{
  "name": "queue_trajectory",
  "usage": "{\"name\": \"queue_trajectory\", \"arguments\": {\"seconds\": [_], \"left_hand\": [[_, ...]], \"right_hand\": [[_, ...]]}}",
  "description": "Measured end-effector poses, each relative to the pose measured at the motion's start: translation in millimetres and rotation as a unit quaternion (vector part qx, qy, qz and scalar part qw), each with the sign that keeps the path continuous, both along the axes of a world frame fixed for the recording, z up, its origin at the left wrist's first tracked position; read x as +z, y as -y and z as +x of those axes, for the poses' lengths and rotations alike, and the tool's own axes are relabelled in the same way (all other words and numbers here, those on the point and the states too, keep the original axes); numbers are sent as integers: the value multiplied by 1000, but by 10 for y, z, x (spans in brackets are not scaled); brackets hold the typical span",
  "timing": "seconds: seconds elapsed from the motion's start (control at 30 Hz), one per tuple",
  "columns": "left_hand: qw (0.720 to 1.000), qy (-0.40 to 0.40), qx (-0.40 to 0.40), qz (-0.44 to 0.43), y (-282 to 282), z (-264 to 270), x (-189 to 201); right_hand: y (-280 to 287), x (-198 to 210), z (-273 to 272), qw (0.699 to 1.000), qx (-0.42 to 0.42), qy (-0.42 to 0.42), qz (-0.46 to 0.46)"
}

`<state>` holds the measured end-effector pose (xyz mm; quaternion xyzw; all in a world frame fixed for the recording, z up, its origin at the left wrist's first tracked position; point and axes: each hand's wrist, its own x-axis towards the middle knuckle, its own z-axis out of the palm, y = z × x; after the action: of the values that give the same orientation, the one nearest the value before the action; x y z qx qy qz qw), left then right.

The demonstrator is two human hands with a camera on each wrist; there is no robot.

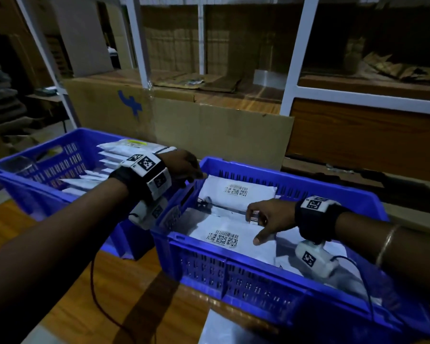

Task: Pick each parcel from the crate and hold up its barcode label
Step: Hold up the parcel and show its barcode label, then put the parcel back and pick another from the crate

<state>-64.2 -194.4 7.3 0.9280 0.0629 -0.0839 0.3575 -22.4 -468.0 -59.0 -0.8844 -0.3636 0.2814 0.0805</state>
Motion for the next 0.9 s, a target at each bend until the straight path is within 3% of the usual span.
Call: {"name": "queue_trajectory", "arguments": {"seconds": [0.27,0.4,0.57,0.7,0.9], "left_hand": [[1000,-1,14,-9,62,-114,26],[1000,2,5,-15,38,-139,21],[1000,8,11,13,48,-180,43],[1000,10,25,8,68,-184,40],[1000,-6,18,-20,154,-208,71]], "right_hand": [[-204,141,-244,982,174,31,-67],[-285,88,-374,967,211,65,-125],[-306,135,-427,965,221,70,-121],[-294,171,-307,979,192,41,-54],[-285,45,-312,974,215,42,-58]]}}
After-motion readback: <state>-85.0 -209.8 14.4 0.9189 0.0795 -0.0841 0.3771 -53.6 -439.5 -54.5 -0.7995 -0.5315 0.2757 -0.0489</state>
